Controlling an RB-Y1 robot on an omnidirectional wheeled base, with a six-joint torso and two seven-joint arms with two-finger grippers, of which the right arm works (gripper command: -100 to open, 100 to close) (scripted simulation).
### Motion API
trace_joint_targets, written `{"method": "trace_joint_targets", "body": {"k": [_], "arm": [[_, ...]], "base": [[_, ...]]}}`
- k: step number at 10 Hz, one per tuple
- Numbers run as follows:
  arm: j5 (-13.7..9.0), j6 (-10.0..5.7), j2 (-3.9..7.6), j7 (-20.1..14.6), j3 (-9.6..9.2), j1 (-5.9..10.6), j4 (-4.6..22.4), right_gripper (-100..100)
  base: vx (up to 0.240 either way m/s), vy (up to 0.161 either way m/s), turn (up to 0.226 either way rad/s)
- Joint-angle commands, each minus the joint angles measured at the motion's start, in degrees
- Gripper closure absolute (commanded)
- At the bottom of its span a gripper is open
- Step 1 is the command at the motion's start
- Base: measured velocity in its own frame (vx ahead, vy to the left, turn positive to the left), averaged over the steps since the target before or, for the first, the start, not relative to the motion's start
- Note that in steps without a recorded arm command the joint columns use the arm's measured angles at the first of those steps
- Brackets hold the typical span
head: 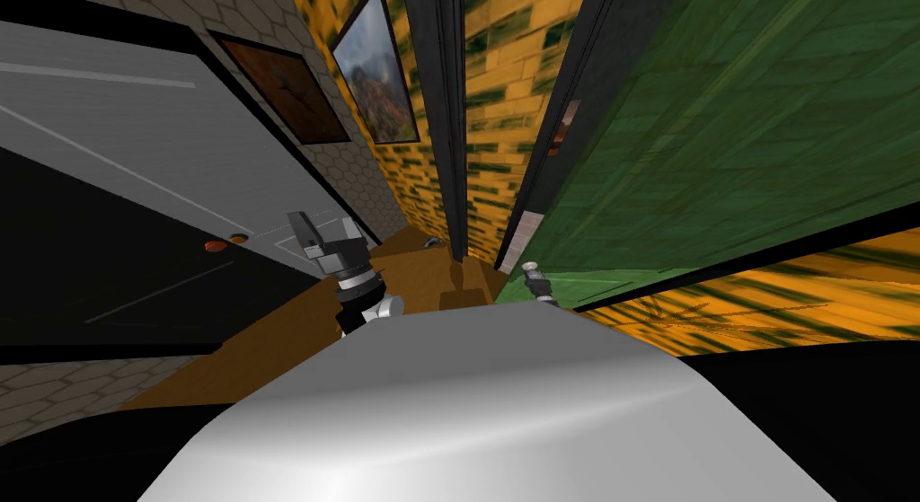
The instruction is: Pull the door open
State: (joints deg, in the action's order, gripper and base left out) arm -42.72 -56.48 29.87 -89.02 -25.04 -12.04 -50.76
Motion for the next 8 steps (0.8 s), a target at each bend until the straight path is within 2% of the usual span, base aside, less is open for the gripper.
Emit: {"method": "trace_joint_targets", "body": {"k": [1, 4, 6, 7, 8], "arm": [[0.5, -1.24, 0.67, -1.0, -1.17, -0.64, 0.0, 100], [1.5, -3.99, 2.65, -3.4, -3.65, -1.84, 0.3, 100], [2.0, -5.27, 3.57, -4.6, -4.8, -2.4, 0.4, 100], [1.9, -4.62, 3.24, -4.0, -4.37, -2.17, 0.3, 100], [2.3, -5.74, 3.7, -4.9, -5.26, -2.42, 1.0, 100]], "base": [[-0.231, -0.061, 0.139], [-0.244, -0.048, 0.145], [-0.237, -0.038, 0.091], [-0.105, -0.016, 0.017], [-0.152, -0.04, 0.156]]}}
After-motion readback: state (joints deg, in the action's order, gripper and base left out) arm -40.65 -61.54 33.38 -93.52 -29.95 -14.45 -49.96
